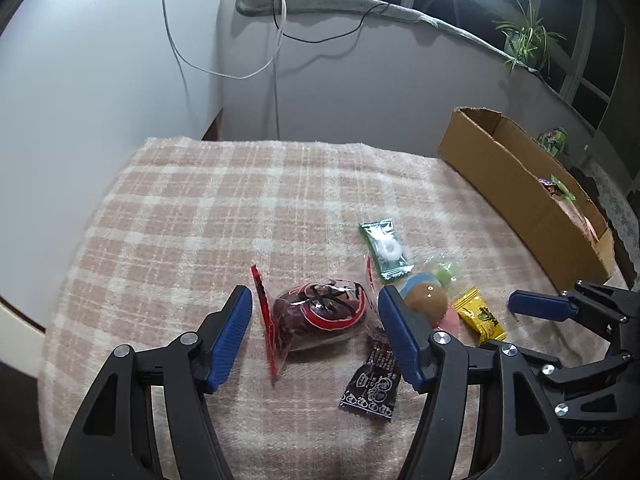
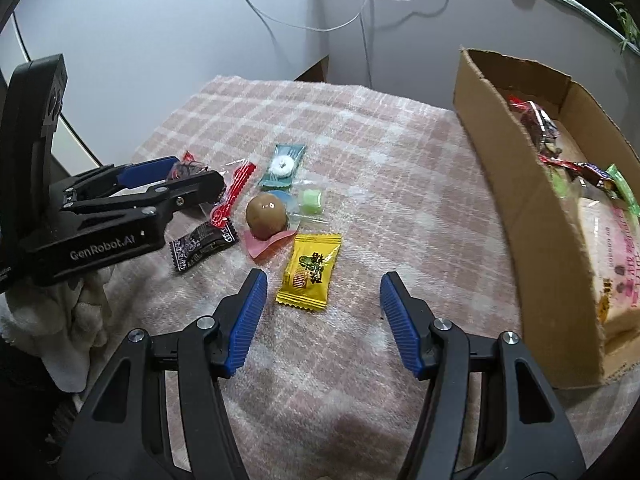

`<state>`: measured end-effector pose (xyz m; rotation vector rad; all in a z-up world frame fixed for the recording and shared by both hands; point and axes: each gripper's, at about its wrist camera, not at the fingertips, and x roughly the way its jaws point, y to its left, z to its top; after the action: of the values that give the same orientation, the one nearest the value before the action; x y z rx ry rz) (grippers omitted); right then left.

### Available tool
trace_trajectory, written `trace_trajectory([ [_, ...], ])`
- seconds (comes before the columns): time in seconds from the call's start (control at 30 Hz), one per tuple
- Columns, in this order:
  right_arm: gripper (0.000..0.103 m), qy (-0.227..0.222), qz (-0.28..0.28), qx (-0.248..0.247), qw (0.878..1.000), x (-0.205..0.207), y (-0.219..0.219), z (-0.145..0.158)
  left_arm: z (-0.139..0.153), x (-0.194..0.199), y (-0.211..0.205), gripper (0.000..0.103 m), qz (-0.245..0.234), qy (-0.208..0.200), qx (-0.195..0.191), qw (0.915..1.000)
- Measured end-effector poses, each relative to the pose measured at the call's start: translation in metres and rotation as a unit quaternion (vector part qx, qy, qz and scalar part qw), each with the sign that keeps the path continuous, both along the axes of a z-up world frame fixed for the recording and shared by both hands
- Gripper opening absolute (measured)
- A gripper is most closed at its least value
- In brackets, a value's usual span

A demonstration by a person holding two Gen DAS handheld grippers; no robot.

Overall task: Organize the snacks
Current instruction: 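Move both tools back to the remaining snacks on the table, then grasp the red-striped bag with the left tool while the right tool grasps the yellow candy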

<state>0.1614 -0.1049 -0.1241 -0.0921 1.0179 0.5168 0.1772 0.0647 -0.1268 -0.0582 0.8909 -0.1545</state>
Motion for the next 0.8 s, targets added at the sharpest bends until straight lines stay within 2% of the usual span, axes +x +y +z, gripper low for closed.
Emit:
trace_trajectory([
  [0.2, 0.061, -0.009, 0.005, -0.027, 1.0, 0.006, 0.016, -0.006, -0.003, 0.001, 0.003, 0.065, 0.002, 0.009, -0.006, 0.9999],
  [0.23, 0.059, -0.01, 0.006, -0.033, 0.999, 0.007, 0.018, -0.006, -0.003, 0.001, 0.004, 0.064, 0.002, 0.009, -0.009, 0.9999],
  [0.27, 0.055, -0.012, 0.007, -0.037, 0.999, 0.007, 0.018, -0.006, -0.003, 0.0, 0.005, 0.059, 0.0, 0.01, -0.013, 0.9999],
  [0.3, 0.048, -0.014, 0.008, -0.043, 0.999, 0.006, 0.018, -0.006, -0.003, -0.001, 0.004, 0.057, -0.003, 0.01, -0.013, 0.9999],
  [0.43, 0.028, -0.021, 0.012, -0.058, 0.998, 0.004, 0.018, -0.006, -0.002, -0.006, 0.003, 0.054, -0.008, 0.003, -0.008, 0.9999],
  [0.6, 0.028, -0.025, 0.008, -0.053, 0.998, 0.0, 0.011, -0.005, 0.0, -0.008, 0.004, 0.053, -0.007, -0.003, -0.008, 0.9999],
  [0.8, 0.028, -0.04, -0.008, -0.029, 0.999, -0.01, -0.006, 0.011, 0.017, -0.016, 0.012, 0.053, 0.0, -0.025, -0.029, 0.9993],
])
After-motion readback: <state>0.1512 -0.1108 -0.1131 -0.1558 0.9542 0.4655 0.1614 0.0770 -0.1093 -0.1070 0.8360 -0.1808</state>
